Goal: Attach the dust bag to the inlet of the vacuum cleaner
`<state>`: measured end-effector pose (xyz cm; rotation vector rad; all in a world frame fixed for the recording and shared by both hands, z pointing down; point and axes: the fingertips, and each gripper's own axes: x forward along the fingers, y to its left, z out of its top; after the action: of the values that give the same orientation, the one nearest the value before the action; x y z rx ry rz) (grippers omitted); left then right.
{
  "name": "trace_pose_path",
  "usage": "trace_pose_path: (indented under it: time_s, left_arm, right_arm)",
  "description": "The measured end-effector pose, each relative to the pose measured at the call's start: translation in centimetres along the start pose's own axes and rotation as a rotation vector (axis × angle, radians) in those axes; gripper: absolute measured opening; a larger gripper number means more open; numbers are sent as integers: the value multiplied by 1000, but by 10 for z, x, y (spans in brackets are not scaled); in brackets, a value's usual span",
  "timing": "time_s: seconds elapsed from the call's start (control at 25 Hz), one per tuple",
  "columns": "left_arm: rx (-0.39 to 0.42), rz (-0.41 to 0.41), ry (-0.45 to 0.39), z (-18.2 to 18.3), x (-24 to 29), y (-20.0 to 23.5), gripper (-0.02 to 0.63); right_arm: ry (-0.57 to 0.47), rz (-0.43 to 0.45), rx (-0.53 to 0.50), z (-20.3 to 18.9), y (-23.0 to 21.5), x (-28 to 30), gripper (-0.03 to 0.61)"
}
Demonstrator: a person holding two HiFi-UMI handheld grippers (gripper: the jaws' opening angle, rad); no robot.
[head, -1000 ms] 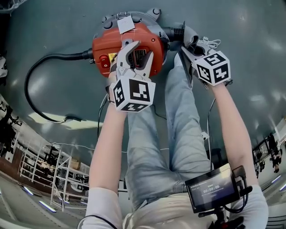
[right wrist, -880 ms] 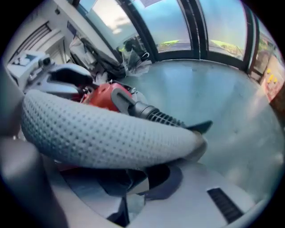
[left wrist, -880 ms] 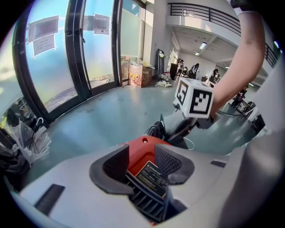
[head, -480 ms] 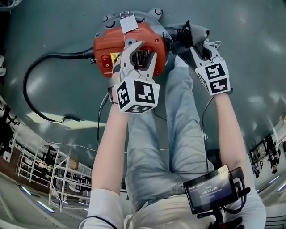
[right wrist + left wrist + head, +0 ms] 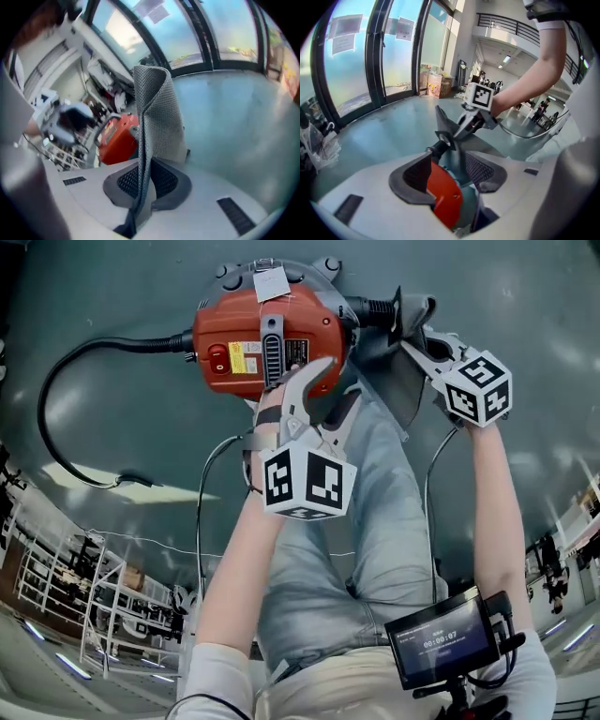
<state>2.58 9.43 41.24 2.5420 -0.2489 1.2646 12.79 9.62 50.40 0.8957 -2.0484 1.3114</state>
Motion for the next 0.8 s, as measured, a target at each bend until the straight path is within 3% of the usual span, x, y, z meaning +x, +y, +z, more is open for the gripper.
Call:
trace_pose_path:
  time_s: [0.08, 0.24, 0.32, 0.4, 0.48, 0.64, 0.72, 0.8]
  left_arm:
    - [-66, -38, -4, -1, 15, -34, 226]
    - [-119, -26, 53, -22, 70, -53, 308]
    - [-106, 7, 64, -34, 85, -52, 347]
    - [-46, 15, 70, -48, 88, -58, 353]
    - [-37, 4, 64, -48, 94, -66, 352]
    - [-162, 30, 49, -26, 124, -56, 344]
    - [-244, 20, 54, -40, 113, -48, 89]
    - [-338, 2, 46, -63, 90, -46, 37]
  right_arm:
    - [-66, 119, 133, 6, -3, -17, 29]
    - [-6, 310, 185, 12, 13, -23, 29]
    - [56, 415, 233, 12, 40, -15, 29]
    - [110, 513, 283, 9, 74, -3, 29]
    - [139, 579, 327, 9, 88, -2, 29]
    - [162, 713, 417, 19, 53, -35, 31]
    - [172, 730, 408, 19, 60, -32, 32]
    - [186, 704, 368, 15, 81, -18, 32]
